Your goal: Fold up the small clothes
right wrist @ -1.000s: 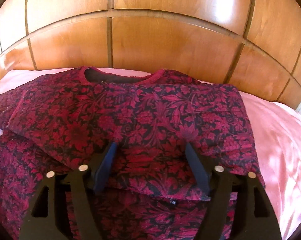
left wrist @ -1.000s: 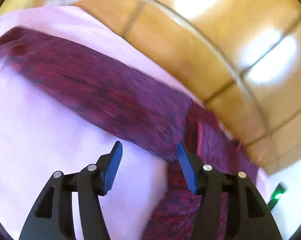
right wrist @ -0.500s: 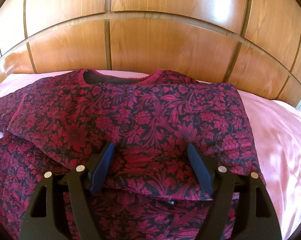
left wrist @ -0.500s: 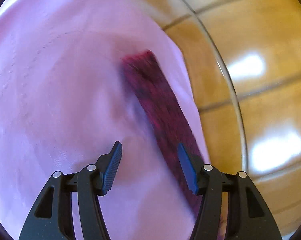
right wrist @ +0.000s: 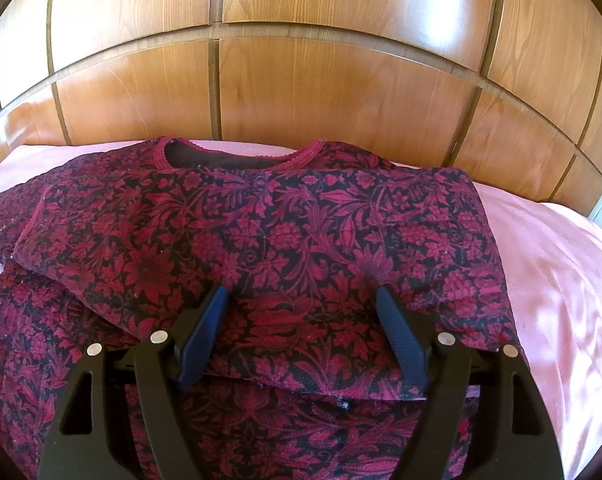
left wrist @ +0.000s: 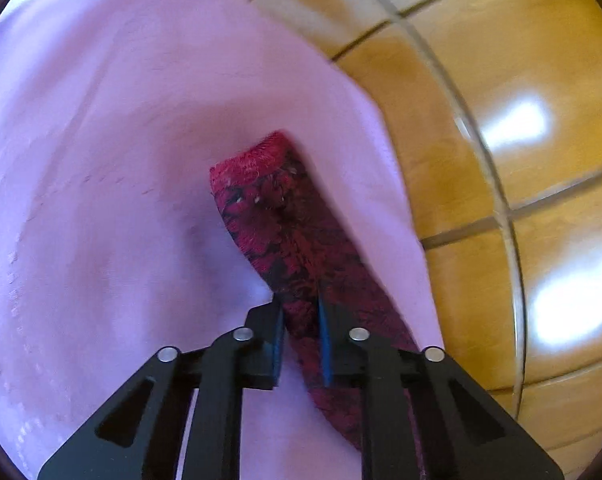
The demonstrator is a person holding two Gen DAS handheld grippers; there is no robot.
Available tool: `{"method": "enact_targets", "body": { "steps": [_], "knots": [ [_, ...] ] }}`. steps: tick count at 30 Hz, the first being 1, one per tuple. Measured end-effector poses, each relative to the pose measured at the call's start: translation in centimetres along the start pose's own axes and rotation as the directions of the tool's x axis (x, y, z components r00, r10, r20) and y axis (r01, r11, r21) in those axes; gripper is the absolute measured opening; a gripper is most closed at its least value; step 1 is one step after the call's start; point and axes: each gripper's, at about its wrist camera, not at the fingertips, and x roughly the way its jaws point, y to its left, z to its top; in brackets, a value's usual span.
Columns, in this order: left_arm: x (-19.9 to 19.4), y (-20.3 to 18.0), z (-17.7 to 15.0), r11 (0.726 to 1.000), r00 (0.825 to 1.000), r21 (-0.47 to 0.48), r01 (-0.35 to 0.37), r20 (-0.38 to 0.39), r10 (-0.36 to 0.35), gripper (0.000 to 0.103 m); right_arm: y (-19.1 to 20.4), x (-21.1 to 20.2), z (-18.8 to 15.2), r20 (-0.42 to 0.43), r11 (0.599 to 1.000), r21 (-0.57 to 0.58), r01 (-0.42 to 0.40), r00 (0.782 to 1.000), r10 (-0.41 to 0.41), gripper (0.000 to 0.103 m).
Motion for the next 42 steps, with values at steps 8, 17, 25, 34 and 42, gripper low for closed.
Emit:
{"method": "enact_targets", "body": {
  "steps": [8,17,25,34,42],
  "knots": [
    [-4.7,-10.9,-7.6,0.907,0.974,0.358,0.223,-0.059,-0.217,0.011,0.0,0.0,0.1,0.000,1.000,0.003,-0.001,1.000,0.001,0.077],
    [-1.2,-19.3,-22.0,0.743,0.936,0.583,0.329,-0.307,-0.173,0.011,-0.2,0.0,0.1,0.001,1.000,0.014,-0.012,1.000,0.012,0.077],
    [2.1,-20.5,-28.3,0.691,0.930,0.657,0.300,-0.363,-0.059,0.040,-0.5,0.2,0.1,0.003,0.999,0.027,-0.028,1.000,0.027,0.077],
    [-3.2,-19.7,-29.4,0.639,0.931,0.687,0.346,-0.335,-0.144,0.073,-0.5,0.2,0.1,0.004,0.999,0.037,-0.038,0.999,0.037,0.077],
    [-4.8,-14.3,-28.4,0.727,0.990,0.678,0.104,-0.139,-0.012,0.073,-0.7,-0.7,0.9,-0.003,0.998,0.051,-0.041,0.999,0.041,0.075]
  ]
}}
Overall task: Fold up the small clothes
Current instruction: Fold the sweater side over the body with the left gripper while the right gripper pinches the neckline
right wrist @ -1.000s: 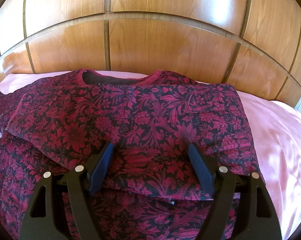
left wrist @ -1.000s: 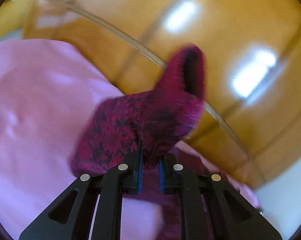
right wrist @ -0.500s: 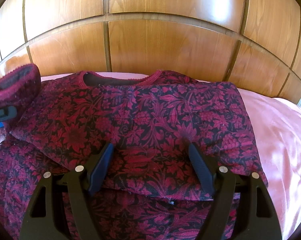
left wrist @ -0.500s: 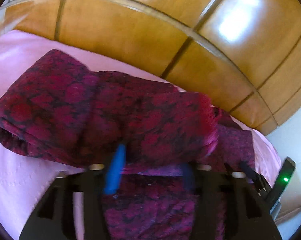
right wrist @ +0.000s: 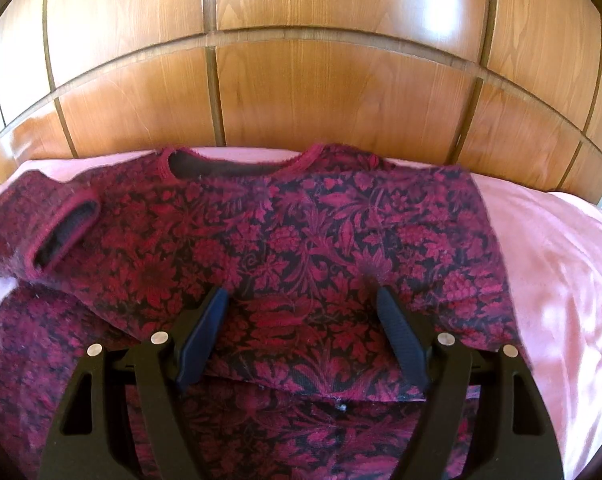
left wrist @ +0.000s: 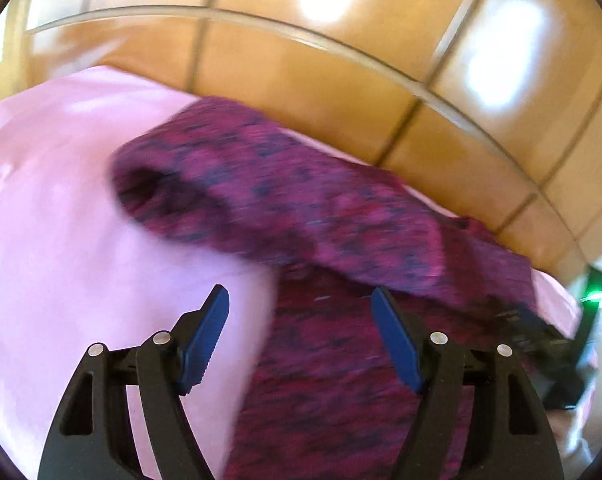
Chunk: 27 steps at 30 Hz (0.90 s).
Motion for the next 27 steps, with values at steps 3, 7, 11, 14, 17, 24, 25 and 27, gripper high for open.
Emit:
{"method": "enact_targets", "body": {
  "steps": [3,7,11,14,17,24,25,27],
  "knots": [
    [0.2,1.3,-0.3,0.996,0.997,-0.034,-0.078,0.011,0.079,0.073,1.1,-2.1,1.1,0.038,0.993,0.043,-0.106,0.994,0.104,0.070],
    [1.2,2.7,-0.2,0.989,0.993,-0.095,-0.115,-0.024,0.113,0.073,5.4,-3.0,2.8,-0.002,0.943,0.033,-0.332,0.943,0.332,0.068],
    [2.1,3.6,0.6,0.982,0.993,-0.145,-0.119,-0.038,0.114,0.073,9.2,-0.4,3.6,-0.109,0.901,0.079,-0.428,0.894,0.434,0.067],
    [2.9,3.4,1.3,0.981,0.992,-0.151,-0.124,-0.047,0.119,0.073,11.0,2.1,3.9,-0.186,0.896,0.123,-0.427,0.877,0.443,0.035],
    [3.4,3.0,2.0,0.979,0.990,-0.145,-0.140,-0.043,0.135,0.073,12.5,1.9,4.4,-0.194,0.905,0.064,-0.420,0.884,0.424,0.010],
    [5.2,1.7,2.0,0.978,0.981,-0.082,-0.193,-0.036,0.191,0.075,11.3,-3.9,6.8,-0.017,0.913,-0.018,-0.407,0.913,0.407,0.006],
    [5.2,1.7,1.9,0.978,0.981,-0.079,-0.195,-0.034,0.192,0.075,10.7,-4.7,7.2,0.013,0.918,-0.015,-0.397,0.918,0.397,0.006],
    [5.3,1.8,1.9,0.978,0.981,-0.080,-0.195,-0.037,0.193,0.075,9.5,-5.8,7.7,0.062,0.928,-0.008,-0.372,0.926,0.371,0.006]
  ]
}}
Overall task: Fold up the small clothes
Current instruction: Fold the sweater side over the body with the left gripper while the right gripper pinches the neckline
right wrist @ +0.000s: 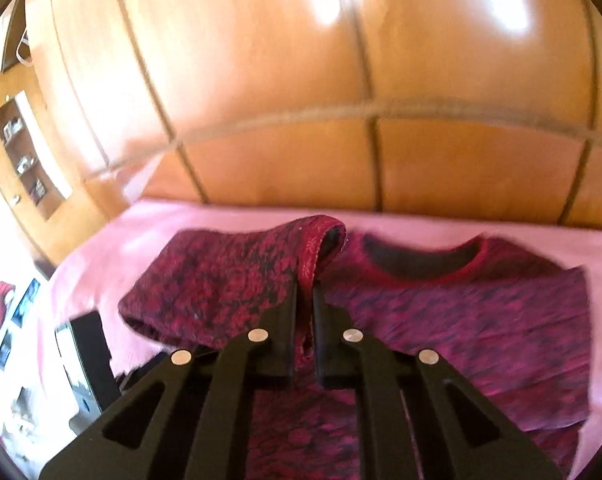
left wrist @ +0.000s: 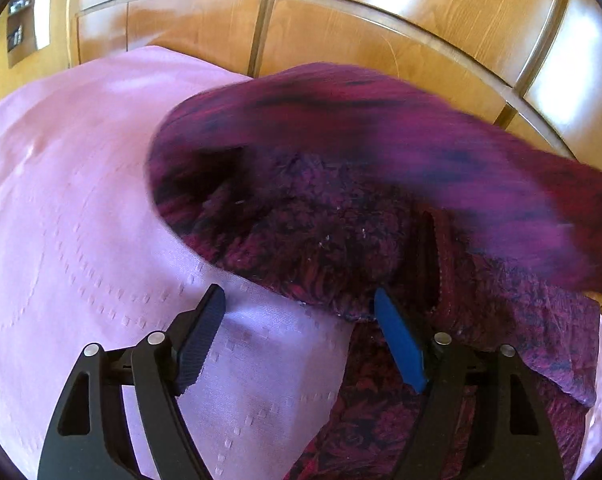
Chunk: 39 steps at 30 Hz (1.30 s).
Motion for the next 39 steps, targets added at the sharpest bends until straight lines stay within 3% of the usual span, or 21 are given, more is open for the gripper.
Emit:
{"method": "enact_targets", "body": {
  "steps": [4,9,16,19,24,28,31,34,38,39],
  "knots": [
    [0.3,-0.3,-0.1,1.000,1.000,0.015,-0.019,-0.003,0.019,0.075,-2.5,-2.6,0.3,0.068,0.996,0.037,0.081,0.994,-0.083,0.005],
    [0.6,-0.3,-0.1,1.000,1.000,0.018,-0.026,-0.006,0.026,0.076,-7.1,-5.5,-0.8,0.086,0.974,0.138,0.180,0.977,-0.193,0.005],
    [0.8,-0.8,-0.1,0.999,0.999,0.033,-0.042,-0.011,0.042,0.079,-14.6,-6.5,-3.8,-0.017,0.918,0.238,0.318,0.946,-0.323,0.005],
    [0.9,-0.7,0.0,0.999,0.999,0.033,-0.037,-0.013,0.037,0.079,-16.7,-5.2,-6.4,-0.095,0.898,0.261,0.354,0.935,-0.341,0.004],
    [0.8,-0.7,0.0,0.998,0.999,0.058,-0.031,-0.023,0.032,0.079,-18.5,-4.1,-8.9,-0.130,0.888,0.282,0.364,0.931,-0.340,0.004],
    [-0.9,0.5,-0.1,0.998,0.997,0.035,0.058,-0.053,-0.056,0.074,-18.1,-4.7,-9.2,-0.128,0.894,0.258,0.368,0.930,-0.346,0.004],
    [-2.4,2.8,0.4,0.977,0.976,-0.056,0.205,-0.058,-0.208,0.074,-18.7,-4.6,-9.4,-0.123,0.899,0.262,0.352,0.936,-0.331,0.005],
    [-2.3,4.5,2.6,0.932,0.936,-0.141,0.334,-0.072,-0.346,0.074,-18.9,-4.8,-9.4,-0.115,0.902,0.273,0.335,0.942,-0.315,0.005],
    [0.2,4.0,5.6,0.877,0.883,-0.217,0.429,-0.105,-0.458,0.074,-18.9,-4.8,-9.4,-0.105,0.903,0.283,0.324,0.946,-0.307,0.007],
    [0.9,3.7,6.3,0.874,0.879,-0.221,0.433,-0.110,-0.463,0.074,-19.0,-4.8,-9.5,-0.102,0.903,0.284,0.322,0.947,-0.306,0.007]
  ]
}}
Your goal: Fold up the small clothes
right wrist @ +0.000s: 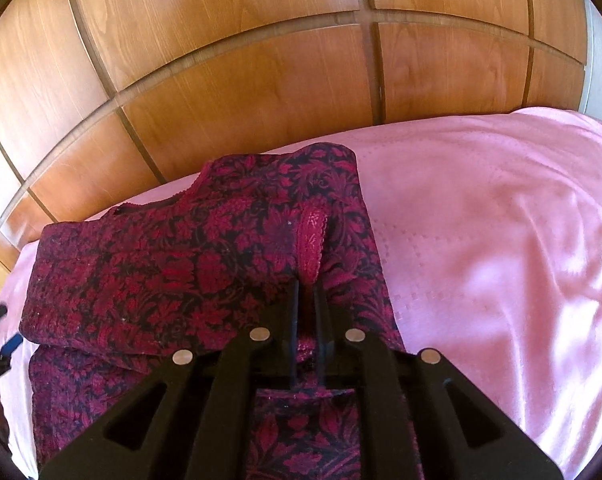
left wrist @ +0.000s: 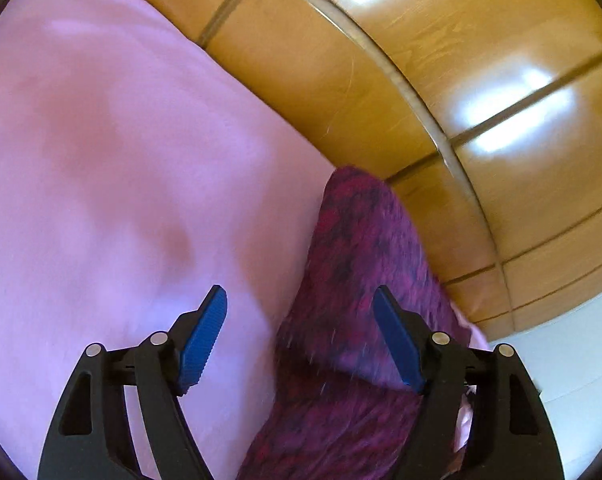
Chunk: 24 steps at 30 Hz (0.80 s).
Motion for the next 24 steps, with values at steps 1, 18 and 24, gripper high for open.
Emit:
{"method": "enact_targets", "body": {
  "steps": [1,18,24],
  "knots": [
    [0.6,-0.2,0.6,1.000,1.000,0.004,0.011,-0.012,-0.011,0.074,0.0,0.0,0.0,0.002,1.000,-0.002,-0.001,1.000,0.001,0.008],
    [8.8,-4.2,4.7,0.992,0.990,0.040,0.117,-0.083,-0.113,0.024,-0.2,-0.4,-0.1,0.019,1.000,-0.029,-0.010,1.000,0.010,0.006],
    [10.8,-6.1,1.8,0.948,0.983,0.267,-0.172,-0.008,0.181,0.024,1.9,-1.4,-1.0,0.053,0.974,-0.190,0.126,0.992,-0.118,0.004]
  ]
}}
